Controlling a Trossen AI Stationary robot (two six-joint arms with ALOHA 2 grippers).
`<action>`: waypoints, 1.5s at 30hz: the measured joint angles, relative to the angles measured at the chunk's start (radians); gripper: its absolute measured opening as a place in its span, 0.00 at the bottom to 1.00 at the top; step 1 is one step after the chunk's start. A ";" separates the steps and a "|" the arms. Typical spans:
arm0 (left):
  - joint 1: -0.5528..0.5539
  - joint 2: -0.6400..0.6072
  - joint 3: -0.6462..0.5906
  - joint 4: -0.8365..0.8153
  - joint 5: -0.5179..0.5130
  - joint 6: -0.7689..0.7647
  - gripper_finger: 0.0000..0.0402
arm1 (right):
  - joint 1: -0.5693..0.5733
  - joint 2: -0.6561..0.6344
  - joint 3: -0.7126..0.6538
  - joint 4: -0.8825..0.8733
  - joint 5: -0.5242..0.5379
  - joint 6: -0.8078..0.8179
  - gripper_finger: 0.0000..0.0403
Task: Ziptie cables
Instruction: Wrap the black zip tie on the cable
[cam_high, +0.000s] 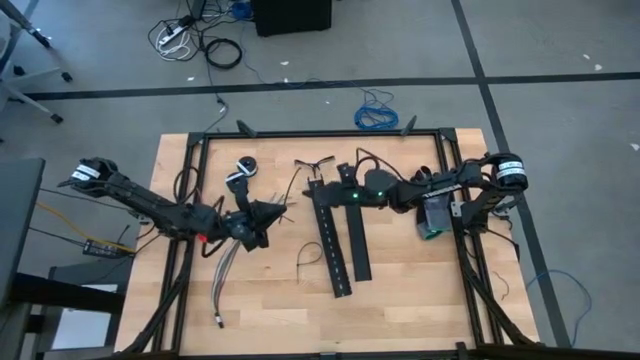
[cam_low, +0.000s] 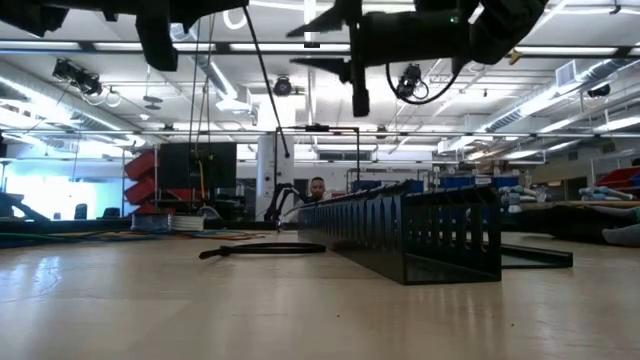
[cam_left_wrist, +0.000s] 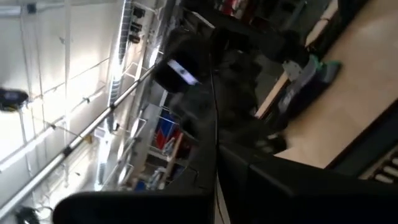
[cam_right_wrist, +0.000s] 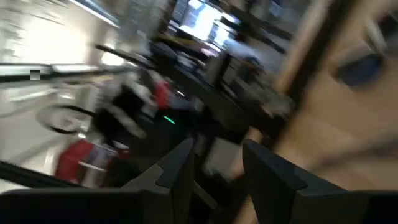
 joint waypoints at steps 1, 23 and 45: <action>-0.001 0.000 0.000 -0.008 -0.003 0.016 0.00 | 0.007 0.000 0.000 -0.025 0.007 0.022 0.33; -0.049 0.188 0.122 -0.039 -0.005 0.114 0.00 | 0.032 0.000 0.000 -0.170 0.073 0.189 0.31; -0.064 0.195 0.136 -0.041 0.007 0.068 0.00 | 0.013 0.000 0.000 -0.113 0.116 0.197 0.31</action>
